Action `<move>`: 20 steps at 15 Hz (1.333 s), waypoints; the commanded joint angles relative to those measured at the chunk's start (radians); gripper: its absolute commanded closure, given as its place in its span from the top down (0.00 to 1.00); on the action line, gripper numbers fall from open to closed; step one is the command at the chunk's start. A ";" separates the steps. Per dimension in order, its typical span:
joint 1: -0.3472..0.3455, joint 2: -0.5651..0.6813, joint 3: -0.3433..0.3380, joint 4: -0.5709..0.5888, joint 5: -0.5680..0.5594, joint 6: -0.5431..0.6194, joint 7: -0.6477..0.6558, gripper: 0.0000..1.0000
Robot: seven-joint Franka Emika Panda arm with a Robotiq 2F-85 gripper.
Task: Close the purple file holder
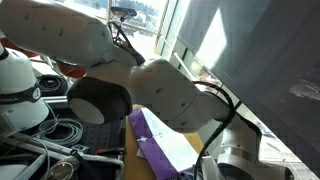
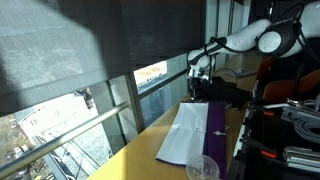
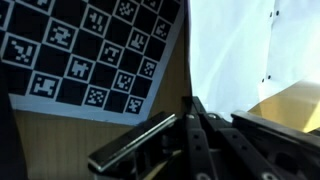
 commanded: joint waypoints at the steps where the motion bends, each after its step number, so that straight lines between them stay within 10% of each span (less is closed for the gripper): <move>1: 0.005 -0.028 -0.006 0.043 -0.010 -0.060 0.027 0.00; 20: 0.038 -0.358 -0.074 0.199 -0.159 -0.358 0.177 0.00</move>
